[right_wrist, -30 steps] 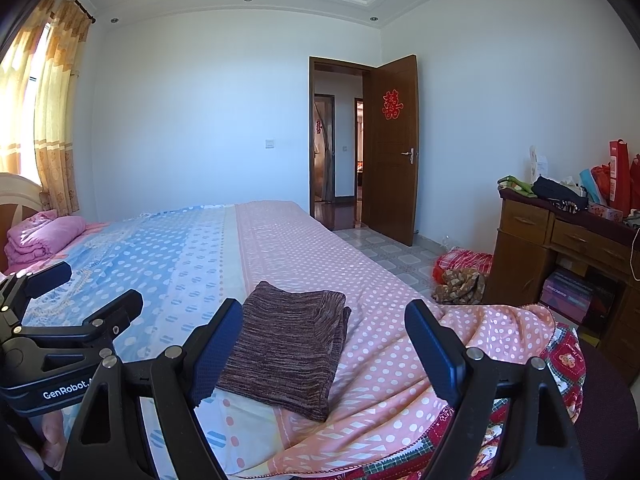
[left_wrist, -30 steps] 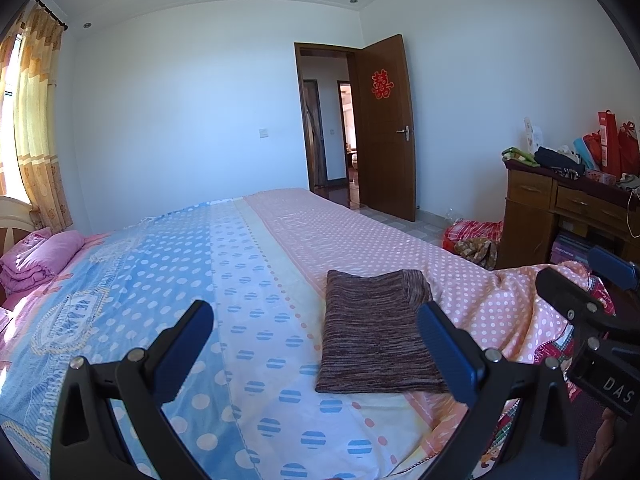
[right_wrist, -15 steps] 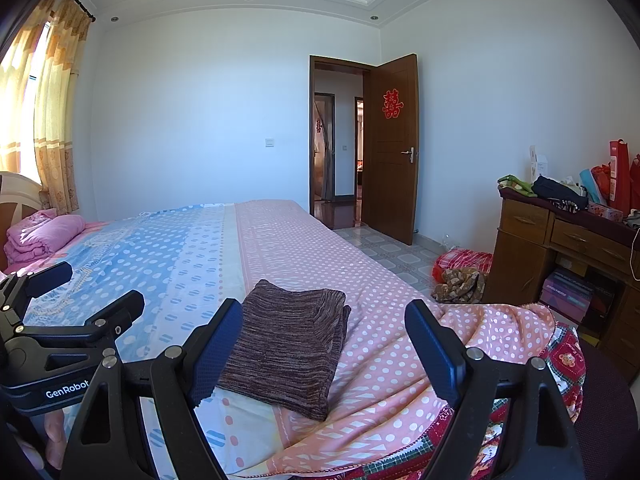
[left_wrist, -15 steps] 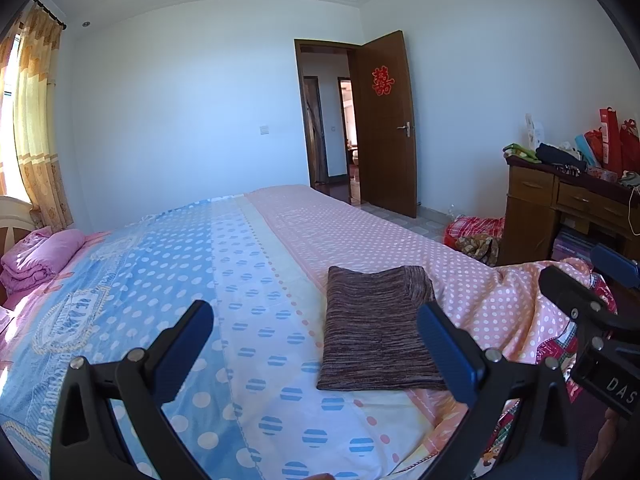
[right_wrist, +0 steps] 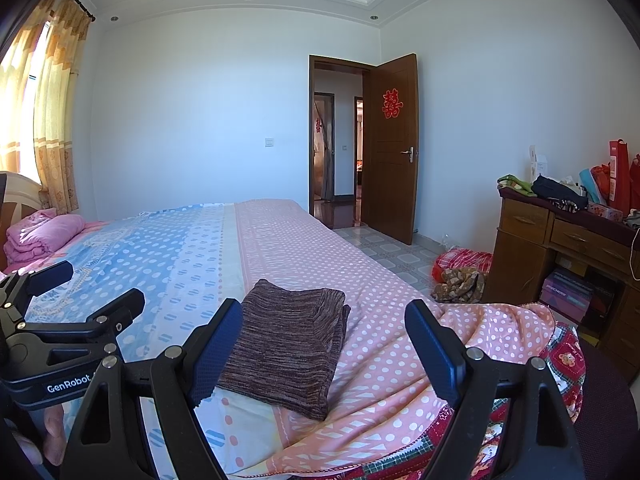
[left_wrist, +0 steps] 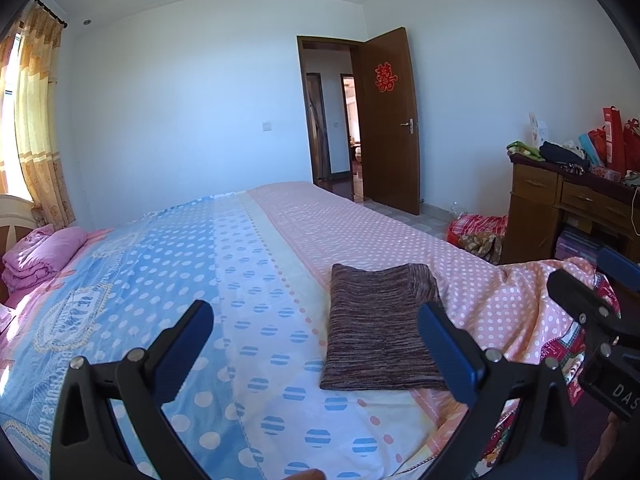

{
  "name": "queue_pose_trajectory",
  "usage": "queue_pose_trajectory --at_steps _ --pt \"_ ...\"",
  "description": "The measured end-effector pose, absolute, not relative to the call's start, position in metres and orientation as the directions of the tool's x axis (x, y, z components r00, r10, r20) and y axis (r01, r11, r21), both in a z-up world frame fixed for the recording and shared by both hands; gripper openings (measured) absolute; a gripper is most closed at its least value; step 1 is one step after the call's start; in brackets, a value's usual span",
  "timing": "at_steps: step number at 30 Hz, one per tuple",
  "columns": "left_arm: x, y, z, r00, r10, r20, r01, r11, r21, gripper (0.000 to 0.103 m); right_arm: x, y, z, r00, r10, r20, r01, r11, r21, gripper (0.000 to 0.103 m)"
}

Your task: Fold small clothes

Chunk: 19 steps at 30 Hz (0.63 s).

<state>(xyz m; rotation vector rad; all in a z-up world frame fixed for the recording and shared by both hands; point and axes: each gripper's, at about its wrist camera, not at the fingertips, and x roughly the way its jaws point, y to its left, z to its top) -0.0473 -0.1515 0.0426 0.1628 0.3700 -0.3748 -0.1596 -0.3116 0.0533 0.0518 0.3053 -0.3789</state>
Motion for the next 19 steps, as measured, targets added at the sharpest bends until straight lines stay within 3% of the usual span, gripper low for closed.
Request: queue_pose_trajectory --at_steps 6,19 --pt "-0.040 -0.148 0.038 0.845 -0.324 -0.426 0.384 0.921 0.061 0.103 -0.160 -0.311 0.052 0.883 -0.357 -0.306 0.372 0.928 -0.009 0.084" --pt "-0.035 -0.141 0.040 0.839 -0.327 -0.435 0.390 0.919 0.060 0.103 -0.155 -0.312 0.050 0.881 -0.356 -0.312 0.371 0.929 -0.013 0.084"
